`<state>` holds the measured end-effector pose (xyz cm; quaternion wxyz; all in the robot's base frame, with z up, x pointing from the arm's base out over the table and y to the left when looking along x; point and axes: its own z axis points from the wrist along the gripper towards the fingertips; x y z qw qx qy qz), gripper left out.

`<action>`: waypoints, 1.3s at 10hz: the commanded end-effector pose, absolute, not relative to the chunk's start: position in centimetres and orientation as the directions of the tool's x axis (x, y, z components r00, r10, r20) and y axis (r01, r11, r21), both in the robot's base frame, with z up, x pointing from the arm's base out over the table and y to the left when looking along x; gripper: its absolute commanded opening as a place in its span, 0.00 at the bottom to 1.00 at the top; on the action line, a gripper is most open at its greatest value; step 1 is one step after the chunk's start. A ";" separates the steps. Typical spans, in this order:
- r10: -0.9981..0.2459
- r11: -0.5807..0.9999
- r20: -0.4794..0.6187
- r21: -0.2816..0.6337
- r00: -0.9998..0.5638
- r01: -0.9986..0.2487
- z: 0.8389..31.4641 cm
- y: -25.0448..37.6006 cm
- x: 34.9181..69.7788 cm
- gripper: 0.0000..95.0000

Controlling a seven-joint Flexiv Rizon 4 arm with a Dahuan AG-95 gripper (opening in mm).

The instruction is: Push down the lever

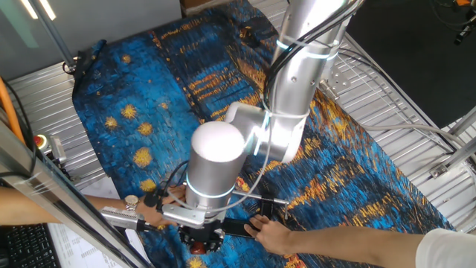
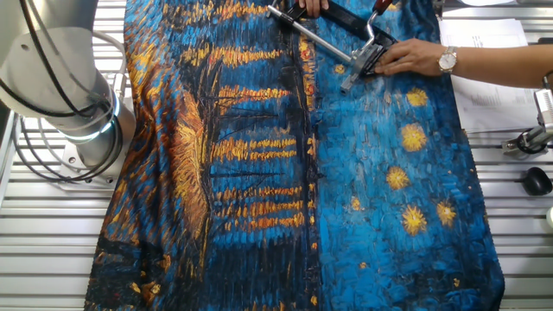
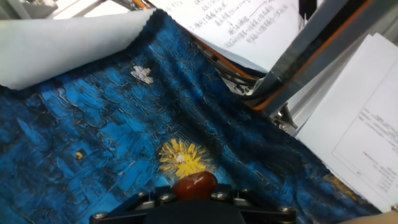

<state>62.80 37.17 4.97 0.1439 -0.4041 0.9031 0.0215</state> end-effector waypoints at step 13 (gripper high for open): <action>-0.745 0.640 -0.237 0.008 -0.623 -0.768 4.8 37.2 62.8 0.00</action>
